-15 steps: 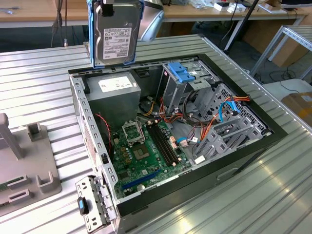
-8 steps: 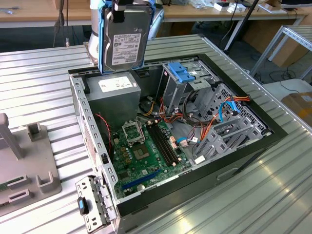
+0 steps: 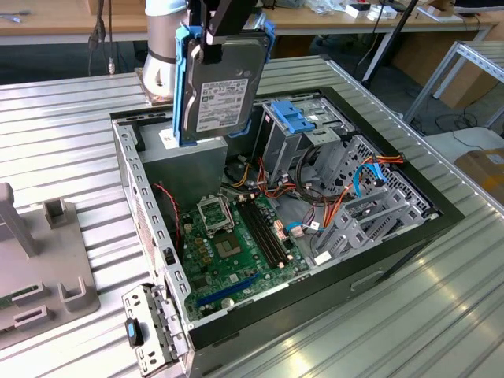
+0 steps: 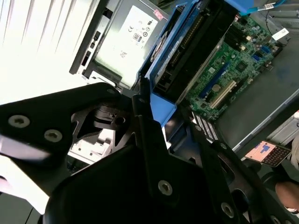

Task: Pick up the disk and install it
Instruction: 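Pick up the disk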

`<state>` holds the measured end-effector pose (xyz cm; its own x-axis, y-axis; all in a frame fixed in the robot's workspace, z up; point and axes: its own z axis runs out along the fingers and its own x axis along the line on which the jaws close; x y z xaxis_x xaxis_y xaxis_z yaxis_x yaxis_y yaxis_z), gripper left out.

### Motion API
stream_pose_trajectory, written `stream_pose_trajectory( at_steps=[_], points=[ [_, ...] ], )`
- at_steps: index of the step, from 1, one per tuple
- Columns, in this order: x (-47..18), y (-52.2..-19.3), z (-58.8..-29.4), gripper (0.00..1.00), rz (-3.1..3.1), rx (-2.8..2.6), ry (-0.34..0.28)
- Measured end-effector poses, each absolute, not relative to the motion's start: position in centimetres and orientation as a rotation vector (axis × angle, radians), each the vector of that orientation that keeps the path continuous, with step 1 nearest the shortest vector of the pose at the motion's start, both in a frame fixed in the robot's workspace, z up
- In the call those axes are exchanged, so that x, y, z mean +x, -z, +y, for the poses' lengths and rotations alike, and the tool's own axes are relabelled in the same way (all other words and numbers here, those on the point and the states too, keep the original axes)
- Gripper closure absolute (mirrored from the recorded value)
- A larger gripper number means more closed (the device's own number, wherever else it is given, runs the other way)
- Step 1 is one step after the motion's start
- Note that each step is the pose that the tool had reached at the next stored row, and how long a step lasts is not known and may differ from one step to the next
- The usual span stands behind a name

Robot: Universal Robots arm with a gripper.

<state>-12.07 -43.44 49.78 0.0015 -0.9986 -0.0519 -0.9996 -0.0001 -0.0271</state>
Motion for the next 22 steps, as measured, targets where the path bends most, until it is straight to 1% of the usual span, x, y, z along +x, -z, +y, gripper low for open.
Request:
stream_pose_trajectory(
  at_steps=[2, 7, 11, 22],
  points=[
    [-12.1, -49.8, -44.2, 0.63, 2.181, -2.183, -0.027],
    [-12.1, -49.8, -44.2, 0.63, 2.181, -2.183, -0.027],
    [-12.1, -49.8, -44.9, 0.63, 2.181, -2.183, -0.027],
    [-12.1, -49.8, -45.0, 0.63, 2.181, -2.183, -0.027]
  ],
)
